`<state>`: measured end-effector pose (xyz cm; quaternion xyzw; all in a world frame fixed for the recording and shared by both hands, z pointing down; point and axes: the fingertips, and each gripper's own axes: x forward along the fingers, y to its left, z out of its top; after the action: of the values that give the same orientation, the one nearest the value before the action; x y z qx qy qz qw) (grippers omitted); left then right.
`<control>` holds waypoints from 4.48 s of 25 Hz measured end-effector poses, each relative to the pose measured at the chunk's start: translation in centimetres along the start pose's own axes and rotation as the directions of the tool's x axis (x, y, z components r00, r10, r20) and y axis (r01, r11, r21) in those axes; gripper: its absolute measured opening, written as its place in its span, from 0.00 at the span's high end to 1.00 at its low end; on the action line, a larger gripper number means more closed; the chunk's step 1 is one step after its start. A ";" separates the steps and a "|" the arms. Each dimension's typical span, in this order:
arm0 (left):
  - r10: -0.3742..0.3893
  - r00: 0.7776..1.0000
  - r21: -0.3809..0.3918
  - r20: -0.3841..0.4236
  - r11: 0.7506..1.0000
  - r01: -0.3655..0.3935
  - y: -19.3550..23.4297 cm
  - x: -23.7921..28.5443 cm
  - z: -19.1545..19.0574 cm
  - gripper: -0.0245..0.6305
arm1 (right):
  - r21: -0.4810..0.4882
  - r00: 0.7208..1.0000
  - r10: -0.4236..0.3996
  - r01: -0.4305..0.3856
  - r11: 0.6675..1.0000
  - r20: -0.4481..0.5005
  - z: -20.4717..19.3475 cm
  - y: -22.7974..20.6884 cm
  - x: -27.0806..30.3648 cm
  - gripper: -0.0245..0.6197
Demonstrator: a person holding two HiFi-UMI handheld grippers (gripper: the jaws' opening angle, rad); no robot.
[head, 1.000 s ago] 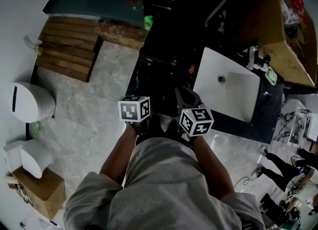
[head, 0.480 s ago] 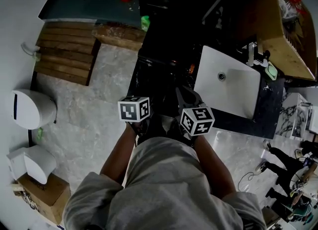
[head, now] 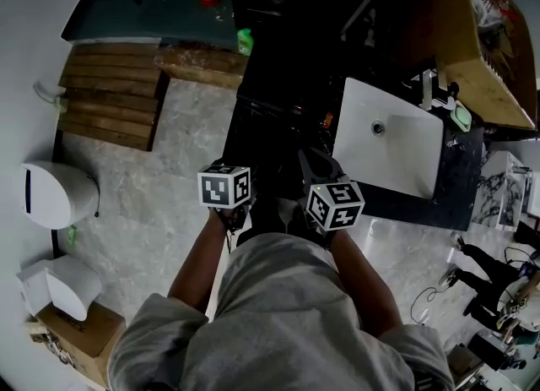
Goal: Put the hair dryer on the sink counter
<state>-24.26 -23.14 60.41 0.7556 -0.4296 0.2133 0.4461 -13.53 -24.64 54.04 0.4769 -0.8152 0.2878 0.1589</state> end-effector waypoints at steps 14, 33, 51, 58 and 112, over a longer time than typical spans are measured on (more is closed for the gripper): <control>0.050 0.998 0.107 -0.041 0.993 -0.045 0.3 -0.7 -0.6 0.69 | 0.002 1.000 -0.005 0.006 1.000 -0.004 -0.6 0.9 0.2 0.92; 0.138 0.977 0.470 -0.162 0.881 -0.046 1.4 -1.8 0.1 0.54 | 0.012 0.999 -0.037 0.036 0.999 0.027 0.3 1.0 -0.8 0.92; 0.153 0.983 0.725 -0.103 0.688 -0.031 -0.9 -1.6 1.0 0.51 | 0.004 1.000 -0.013 0.012 1.000 0.028 0.4 1.8 0.0 0.92; -0.005 0.998 0.511 -0.065 0.859 0.038 -0.8 -3.5 2.2 0.51 | -0.004 1.000 0.019 -0.019 1.000 0.021 0.1 2.6 0.8 0.92; -0.012 0.753 0.334 0.658 0.901 -0.278 -28.7 -12.7 2.2 0.94 | -0.289 0.887 0.087 0.054 0.956 0.454 6.7 -2.1 -25.7 0.95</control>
<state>-7.19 -12.52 36.22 0.8253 -0.5553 0.0576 0.0844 1.11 -11.98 35.72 0.4956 -0.8671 0.0431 0.0270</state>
